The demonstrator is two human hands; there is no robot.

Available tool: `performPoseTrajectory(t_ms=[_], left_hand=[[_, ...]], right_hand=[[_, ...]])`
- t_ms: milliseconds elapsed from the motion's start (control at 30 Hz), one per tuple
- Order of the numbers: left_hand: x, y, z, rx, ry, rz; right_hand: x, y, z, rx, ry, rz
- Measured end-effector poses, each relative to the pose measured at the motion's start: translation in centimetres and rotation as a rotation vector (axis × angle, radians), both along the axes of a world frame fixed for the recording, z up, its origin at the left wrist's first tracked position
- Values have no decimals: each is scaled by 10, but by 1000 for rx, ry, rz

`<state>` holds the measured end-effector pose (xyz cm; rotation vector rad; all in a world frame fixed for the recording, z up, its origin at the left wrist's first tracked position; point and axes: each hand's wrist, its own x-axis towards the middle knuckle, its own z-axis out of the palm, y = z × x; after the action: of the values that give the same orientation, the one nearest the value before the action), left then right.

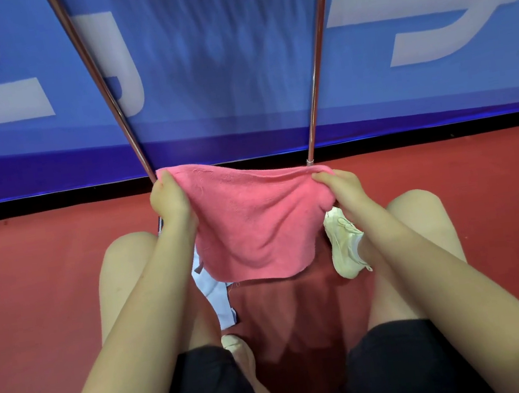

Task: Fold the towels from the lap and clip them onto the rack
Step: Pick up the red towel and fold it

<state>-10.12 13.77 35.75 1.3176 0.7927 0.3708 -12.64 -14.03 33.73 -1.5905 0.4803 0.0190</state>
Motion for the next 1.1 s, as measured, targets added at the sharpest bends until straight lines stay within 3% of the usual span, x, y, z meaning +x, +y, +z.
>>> performPoseTrajectory(t_ms=[167, 367, 533, 767, 967, 1100], left_hand=[[-9, -34, 0, -71, 26, -186], [-20, -81, -6, -62, -22, -372], [-30, -110, -9, -101, -53, -516], [-32, -116, -12, -190, -26, -503], [-28, -111, -11, -132, -14, -420], [-35, -114, -11, -126, -45, -477]], right_hand=[[3, 17, 6, 177, 19, -12], [2, 47, 10, 212, -51, 141], [2, 69, 10, 155, -86, 148], [4, 90, 9, 51, -81, 103], [2, 97, 14, 27, -208, 111], [4, 106, 8, 0, -203, 100]])
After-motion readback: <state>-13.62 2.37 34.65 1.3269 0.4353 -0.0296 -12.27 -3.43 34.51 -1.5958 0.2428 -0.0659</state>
